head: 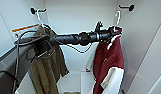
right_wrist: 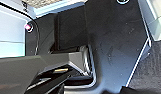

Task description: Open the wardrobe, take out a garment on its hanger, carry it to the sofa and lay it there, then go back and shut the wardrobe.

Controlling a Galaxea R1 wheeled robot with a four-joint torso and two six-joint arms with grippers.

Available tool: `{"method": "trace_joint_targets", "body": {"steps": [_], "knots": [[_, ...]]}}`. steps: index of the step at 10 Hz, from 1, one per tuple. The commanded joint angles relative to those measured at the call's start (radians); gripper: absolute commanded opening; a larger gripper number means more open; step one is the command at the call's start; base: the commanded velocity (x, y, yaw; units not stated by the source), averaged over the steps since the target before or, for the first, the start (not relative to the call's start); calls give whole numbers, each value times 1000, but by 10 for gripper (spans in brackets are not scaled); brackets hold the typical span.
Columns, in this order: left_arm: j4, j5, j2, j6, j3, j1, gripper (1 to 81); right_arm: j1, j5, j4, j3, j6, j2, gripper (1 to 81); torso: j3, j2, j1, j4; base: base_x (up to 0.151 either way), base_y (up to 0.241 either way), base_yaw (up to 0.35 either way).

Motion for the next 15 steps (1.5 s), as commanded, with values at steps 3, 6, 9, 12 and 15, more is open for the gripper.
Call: {"method": "trace_joint_targets", "body": {"steps": [3, 6, 9, 12, 15], "knots": [[25, -90, 7, 20, 8, -216, 10, 21, -61, 7, 10, -3, 5, 811, 0, 0, -2, 0, -95, 0, 0], [25, -90, 5, 20, 29, -216, 10, 21, -61, 7, 10, -3, 5, 811, 0, 0, -1, 0, -105, 0, 0], [27, -90, 8, 22, 54, -216, 10, 21, -61, 7, 10, -3, 5, 811, 0, 0, -1, 0, -108, 0, 0], [27, -91, 8, 22, 64, -211, 10, 24, -62, 7, 10, -3, 5, 811, 0, 0, -1, 0, -117, 0, 0], [27, -90, 10, 23, 80, -196, 10, 24, -61, 7, 10, -5, 5, 811, 0, 0, -1, 0, -119, 0, 0]]}}
